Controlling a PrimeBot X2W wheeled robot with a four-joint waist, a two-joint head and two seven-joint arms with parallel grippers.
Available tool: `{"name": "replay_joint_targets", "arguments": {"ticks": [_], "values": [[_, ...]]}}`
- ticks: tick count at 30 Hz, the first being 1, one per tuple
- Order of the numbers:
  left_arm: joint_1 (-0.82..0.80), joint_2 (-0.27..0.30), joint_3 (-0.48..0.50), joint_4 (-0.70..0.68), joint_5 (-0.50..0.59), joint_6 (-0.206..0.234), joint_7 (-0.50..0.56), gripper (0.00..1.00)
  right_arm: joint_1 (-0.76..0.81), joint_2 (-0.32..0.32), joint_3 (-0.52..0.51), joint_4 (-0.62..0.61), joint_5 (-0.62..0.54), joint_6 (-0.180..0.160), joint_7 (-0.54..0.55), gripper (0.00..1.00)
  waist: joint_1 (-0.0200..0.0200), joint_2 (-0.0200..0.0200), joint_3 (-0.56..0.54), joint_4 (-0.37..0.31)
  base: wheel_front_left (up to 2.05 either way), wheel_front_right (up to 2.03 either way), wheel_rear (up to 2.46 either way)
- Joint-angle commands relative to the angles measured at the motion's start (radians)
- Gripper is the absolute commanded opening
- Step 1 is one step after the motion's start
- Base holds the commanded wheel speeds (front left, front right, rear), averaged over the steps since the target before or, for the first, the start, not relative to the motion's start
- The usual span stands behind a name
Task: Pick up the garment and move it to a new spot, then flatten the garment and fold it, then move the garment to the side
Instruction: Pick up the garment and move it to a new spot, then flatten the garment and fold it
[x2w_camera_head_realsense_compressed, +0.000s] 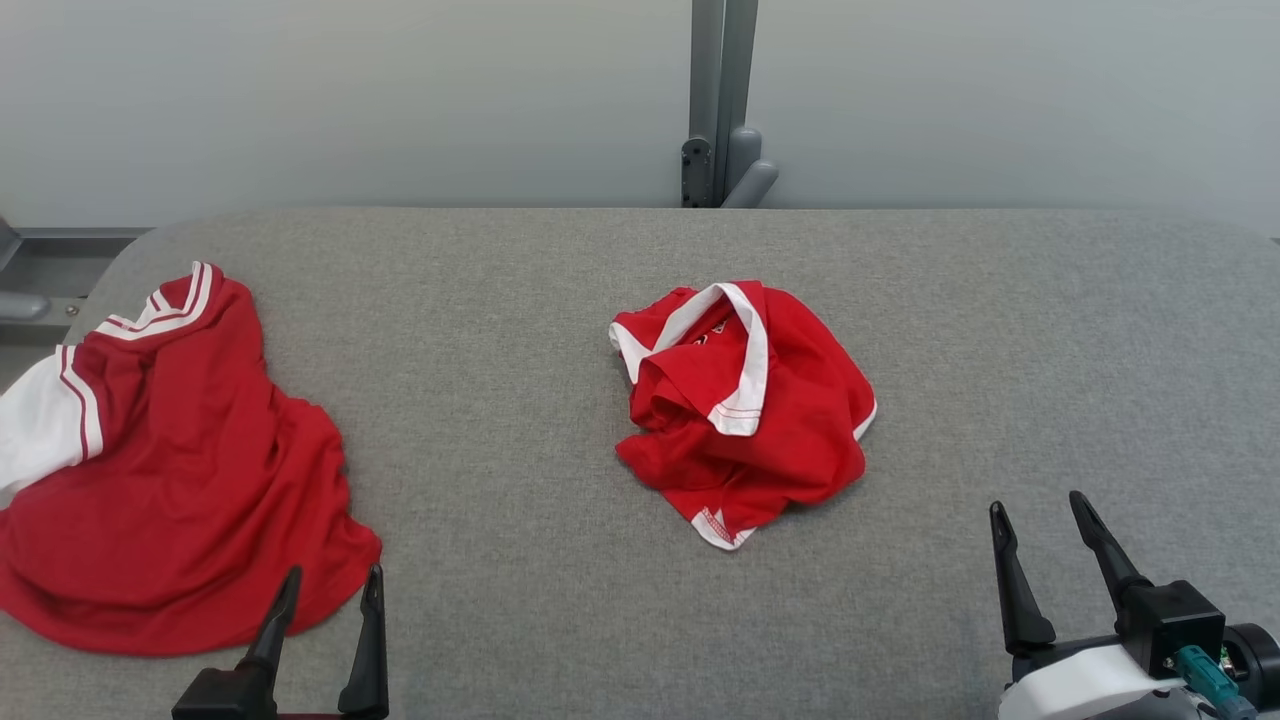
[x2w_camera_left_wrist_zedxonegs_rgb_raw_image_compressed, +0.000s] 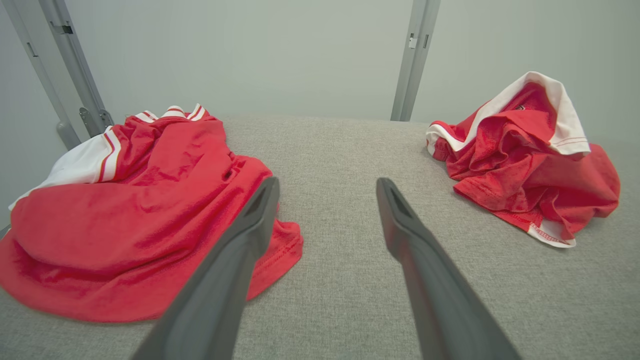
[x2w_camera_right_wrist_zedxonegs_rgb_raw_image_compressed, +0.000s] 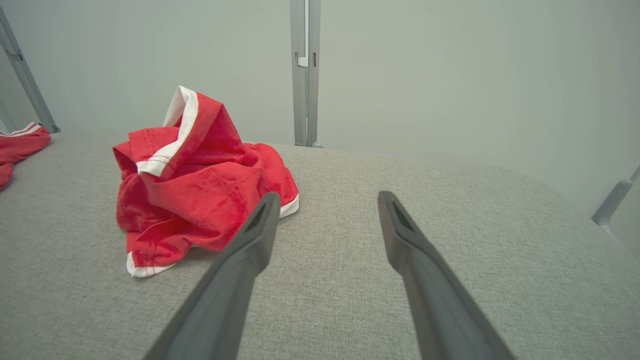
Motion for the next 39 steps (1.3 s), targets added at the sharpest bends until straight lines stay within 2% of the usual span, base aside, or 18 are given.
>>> {"name": "replay_joint_targets", "arguments": {"ticks": [1,13,18,22,26,31,39], "values": [[0.004,-0.01,0.013,-0.001,0.009,-0.008,-0.003,1.0,0.008,-0.004,-0.002,0.003,-0.003,0.0,-0.004,1.0,0.0,0.0053,0.002,-0.005,0.0,0.0,0.0],[-0.018,-0.03,0.032,-0.007,0.018,-0.024,-0.003,1.0,-0.012,-0.004,0.011,0.01,0.007,0.0,-0.004,1.0,0.0,0.0053,0.009,-0.03,0.0,0.0,0.0],[-0.035,-0.04,0.022,-0.013,0.0,-0.025,-0.003,1.0,-0.024,-0.004,0.018,0.009,0.004,0.0,-0.004,1.0,0.0,0.0053,0.016,-0.079,0.0,0.0,0.0],[-0.071,-0.043,-0.034,-0.008,-0.024,-0.025,-0.003,1.0,-0.029,-0.004,0.029,0.013,0.012,0.0,-0.004,1.0,0.0,0.0053,0.024,-0.139,0.0,0.0,0.0],[-0.151,-0.027,-0.115,0.013,-0.05,-0.025,-0.002,1.0,-0.038,-0.004,0.04,0.019,0.02,0.0,-0.004,1.0,0.0,0.0053,0.04,-0.223,0.0,0.0,0.0],[-0.242,0.008,-0.149,0.077,-0.092,-0.025,-0.002,1.0,-0.051,-0.004,0.043,0.014,0.028,0.0,-0.004,1.0,0.0,0.0053,0.069,-0.302,0.0,0.0,0.0],[-0.427,0.124,-0.178,0.304,-0.156,-0.025,0.021,1.0,-0.068,-0.004,0.049,0.008,0.039,0.0,-0.004,1.0,0.0,0.0053,0.112,-0.377,0.0,0.0,0.0]]}}
